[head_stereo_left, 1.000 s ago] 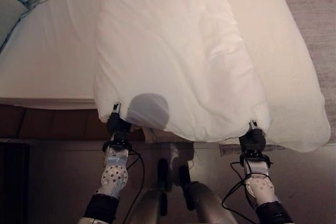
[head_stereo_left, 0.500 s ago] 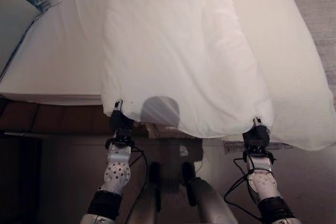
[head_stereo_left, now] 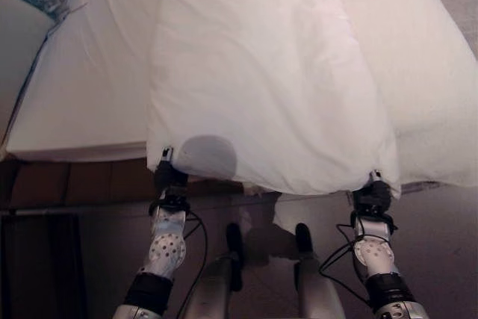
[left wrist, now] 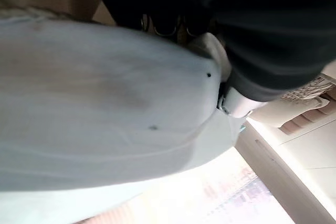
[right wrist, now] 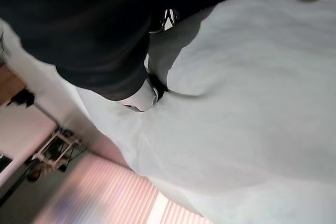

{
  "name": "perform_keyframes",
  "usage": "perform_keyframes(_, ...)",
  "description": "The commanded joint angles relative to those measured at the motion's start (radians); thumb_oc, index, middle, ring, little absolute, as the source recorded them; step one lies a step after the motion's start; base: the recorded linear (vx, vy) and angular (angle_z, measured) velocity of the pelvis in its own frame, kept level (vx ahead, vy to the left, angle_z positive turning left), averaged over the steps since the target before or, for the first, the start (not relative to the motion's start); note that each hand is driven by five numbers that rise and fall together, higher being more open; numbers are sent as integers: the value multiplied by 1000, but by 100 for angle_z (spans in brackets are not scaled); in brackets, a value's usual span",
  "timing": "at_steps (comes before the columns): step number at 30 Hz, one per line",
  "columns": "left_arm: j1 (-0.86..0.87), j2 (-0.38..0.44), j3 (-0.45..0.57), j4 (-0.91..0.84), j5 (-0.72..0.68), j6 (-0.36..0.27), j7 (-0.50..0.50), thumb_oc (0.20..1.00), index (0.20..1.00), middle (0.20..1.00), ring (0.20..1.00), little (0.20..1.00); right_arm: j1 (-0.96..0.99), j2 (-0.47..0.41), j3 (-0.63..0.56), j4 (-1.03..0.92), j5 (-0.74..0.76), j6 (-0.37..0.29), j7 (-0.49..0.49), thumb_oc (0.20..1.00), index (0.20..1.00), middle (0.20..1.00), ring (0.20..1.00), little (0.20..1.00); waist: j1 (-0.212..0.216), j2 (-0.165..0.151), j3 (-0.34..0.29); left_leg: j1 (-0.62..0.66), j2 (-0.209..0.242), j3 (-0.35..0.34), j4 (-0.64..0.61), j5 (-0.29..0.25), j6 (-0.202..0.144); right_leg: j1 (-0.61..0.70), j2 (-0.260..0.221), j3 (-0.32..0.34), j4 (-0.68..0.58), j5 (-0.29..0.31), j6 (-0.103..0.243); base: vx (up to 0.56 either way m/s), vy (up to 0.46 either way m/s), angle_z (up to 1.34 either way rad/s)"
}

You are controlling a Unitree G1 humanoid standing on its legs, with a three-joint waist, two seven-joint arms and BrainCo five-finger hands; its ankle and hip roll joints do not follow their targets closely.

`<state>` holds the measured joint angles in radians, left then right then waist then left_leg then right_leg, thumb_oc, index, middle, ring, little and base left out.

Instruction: Make the bed

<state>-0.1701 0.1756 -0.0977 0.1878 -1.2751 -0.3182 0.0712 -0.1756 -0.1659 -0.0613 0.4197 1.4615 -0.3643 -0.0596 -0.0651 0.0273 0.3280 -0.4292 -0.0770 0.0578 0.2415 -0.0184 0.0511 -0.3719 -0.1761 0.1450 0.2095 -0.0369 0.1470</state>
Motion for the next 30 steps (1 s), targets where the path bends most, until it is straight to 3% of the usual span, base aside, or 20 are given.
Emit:
perform_keyframes(1,26,41,48,-90,56,-42,3,200,200,200,200,200,65,-16,-4,-14,-26,-28,22,200,200,200,200,200,-37,-17,-44,-1,-5,2,-18,-15,-53,-28,136,46,-110,93,-28,-12,131,43)
perform_keyframes(3,26,40,49,-91,57,-42,4,200,200,200,200,200,64,-16,-4,-14,-26,-28,22,200,200,200,200,200,-38,-17,-44,0,-5,2,-19,-15,-54,-29,137,45,-107,91,-29,-20,18,27)
perform_keyframes(4,23,34,56,-77,48,-46,22,200,200,200,200,200,61,-14,5,-10,-21,-31,15,200,200,200,200,200,-41,-16,-31,7,-8,-8,-32,-5,-55,-50,169,54,-77,81,-37,-40,-30,23)
perform_keyframes(9,26,16,71,-60,36,-51,41,200,200,200,200,200,40,-34,10,14,-32,-15,-2,200,200,200,200,200,-22,-13,-32,-4,11,-2,-20,2,-66,-52,174,43,-51,72,-36,-53,-111,14)
perform_keyframes(19,-11,5,60,-2,32,-48,69,200,200,200,200,200,8,-56,45,3,-121,-16,-71,200,200,200,200,200,-32,-9,-57,-11,48,-13,-71,42,-80,-53,178,5,-95,86,-43,-28,-95,5)
perform_keyframes(22,-46,22,72,-4,43,-57,81,200,200,200,200,200,-26,-67,61,-11,-137,-14,-83,200,200,200,200,200,-30,-10,-64,-13,49,-15,-70,43,-79,-53,178,7,-96,89,-43,-4,-4,1)
perform_keyframes(26,-219,118,79,-41,87,-84,177,200,200,200,200,200,-168,-137,175,-166,-203,-2,-164,200,200,200,200,200,-22,-17,-82,-9,46,-18,-66,42,-76,-53,175,3,-80,89,-39,-8,14,-1)
perform_keyframes(30,-286,183,107,-76,76,-97,180,200,200,200,200,200,-240,-172,223,-283,-211,-19,-185,200,200,200,200,200,-13,-26,-74,-3,38,-24,-68,47,-73,-58,177,7,-67,95,-34,-33,25,3)
